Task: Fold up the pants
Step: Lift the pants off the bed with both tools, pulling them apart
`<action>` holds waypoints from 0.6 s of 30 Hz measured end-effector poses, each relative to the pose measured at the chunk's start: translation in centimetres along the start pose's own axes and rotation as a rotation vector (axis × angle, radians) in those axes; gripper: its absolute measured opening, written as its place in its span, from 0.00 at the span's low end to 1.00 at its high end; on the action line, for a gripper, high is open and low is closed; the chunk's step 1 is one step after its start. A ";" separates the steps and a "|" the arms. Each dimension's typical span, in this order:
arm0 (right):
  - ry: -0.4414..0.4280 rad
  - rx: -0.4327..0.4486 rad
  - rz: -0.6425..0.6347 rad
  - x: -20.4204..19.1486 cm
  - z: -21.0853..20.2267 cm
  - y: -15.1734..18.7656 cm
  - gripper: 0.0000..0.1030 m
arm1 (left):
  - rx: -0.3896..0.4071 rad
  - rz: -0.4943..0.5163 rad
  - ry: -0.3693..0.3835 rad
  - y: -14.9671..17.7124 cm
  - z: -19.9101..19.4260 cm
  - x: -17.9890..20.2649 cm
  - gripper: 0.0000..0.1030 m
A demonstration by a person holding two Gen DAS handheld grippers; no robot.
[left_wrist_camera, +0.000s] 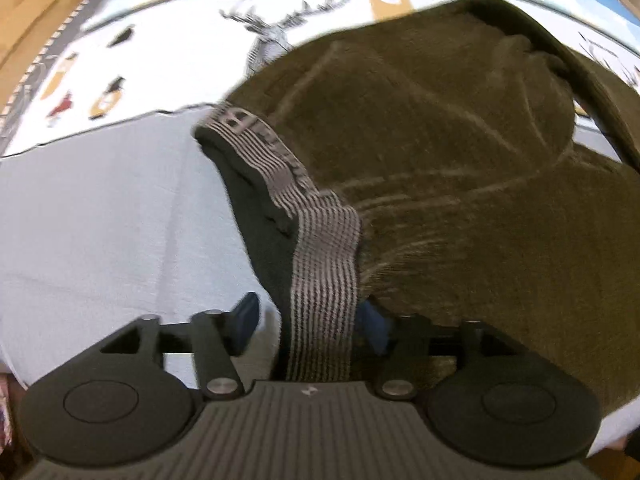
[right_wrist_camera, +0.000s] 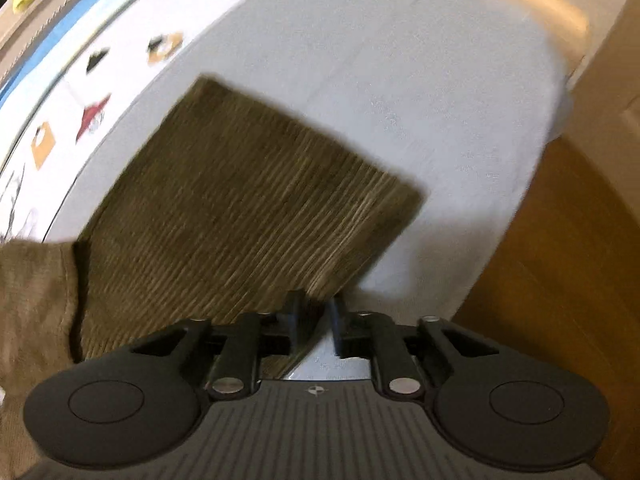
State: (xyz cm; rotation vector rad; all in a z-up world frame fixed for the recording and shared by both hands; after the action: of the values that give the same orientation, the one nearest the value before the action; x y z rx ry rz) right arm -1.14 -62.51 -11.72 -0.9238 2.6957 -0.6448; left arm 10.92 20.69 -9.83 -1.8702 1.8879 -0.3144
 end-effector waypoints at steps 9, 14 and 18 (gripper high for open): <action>-0.193 0.532 -0.416 -9.0 -7.0 -1.7 0.20 | 0.045 -0.016 -0.170 -2.3 -2.2 -0.4 0.80; -0.518 0.486 -0.705 -16.9 -8.7 3.2 0.33 | 0.106 -0.193 -0.214 -4.0 -3.2 -2.1 0.80; -0.685 0.451 -0.987 -22.1 -9.3 8.3 0.37 | 0.170 -0.199 -0.167 -5.0 -4.9 -1.0 0.80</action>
State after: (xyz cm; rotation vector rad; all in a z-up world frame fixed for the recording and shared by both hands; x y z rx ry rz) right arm 8.51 -39.69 -6.06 -1.8712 1.3209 -0.8273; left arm 13.02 20.64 -3.07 -1.9071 1.5211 -0.3589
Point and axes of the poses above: each gripper's, at about its wrist camera, not at the fingertips, and z roughly the way its jaws point, x to its right, y to its underside, the point moved 5 cm from there along z, roughly the way its jaws point, and after that the axes turned 10 degrees about x, right-handed, at the moved point
